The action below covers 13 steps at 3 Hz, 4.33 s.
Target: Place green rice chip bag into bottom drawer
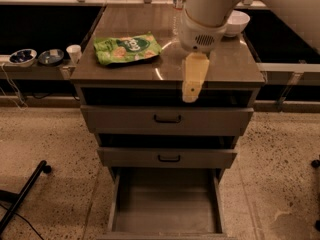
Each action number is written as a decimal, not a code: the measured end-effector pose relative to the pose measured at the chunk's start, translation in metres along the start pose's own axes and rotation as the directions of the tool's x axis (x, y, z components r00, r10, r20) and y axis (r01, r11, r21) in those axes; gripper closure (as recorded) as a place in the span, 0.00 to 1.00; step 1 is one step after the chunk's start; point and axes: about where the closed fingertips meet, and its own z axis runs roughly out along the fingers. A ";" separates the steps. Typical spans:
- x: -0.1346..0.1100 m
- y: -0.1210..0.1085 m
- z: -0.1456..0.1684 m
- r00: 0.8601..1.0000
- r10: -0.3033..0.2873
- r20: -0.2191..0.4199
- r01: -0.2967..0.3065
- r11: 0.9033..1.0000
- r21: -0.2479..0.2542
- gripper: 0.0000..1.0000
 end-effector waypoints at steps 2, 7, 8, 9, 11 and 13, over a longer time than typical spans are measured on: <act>-0.088 -0.099 0.047 0.987 -0.073 0.146 0.060 0.994 0.087 0.00; -0.132 -0.189 0.162 0.983 -0.043 0.179 0.031 0.997 0.071 0.34; -0.133 -0.190 0.158 0.983 -0.043 0.179 0.031 0.997 0.071 0.40; -0.132 -0.189 0.158 0.980 -0.037 0.194 0.024 0.997 0.069 0.67; -0.128 -0.185 0.159 0.976 -0.029 0.214 0.014 0.998 0.068 1.00; -0.111 -0.119 0.032 0.927 -0.088 0.364 -0.009 0.966 0.258 1.00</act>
Offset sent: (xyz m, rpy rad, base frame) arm 0.1626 0.1489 -0.0102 0.1916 -0.1579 0.1072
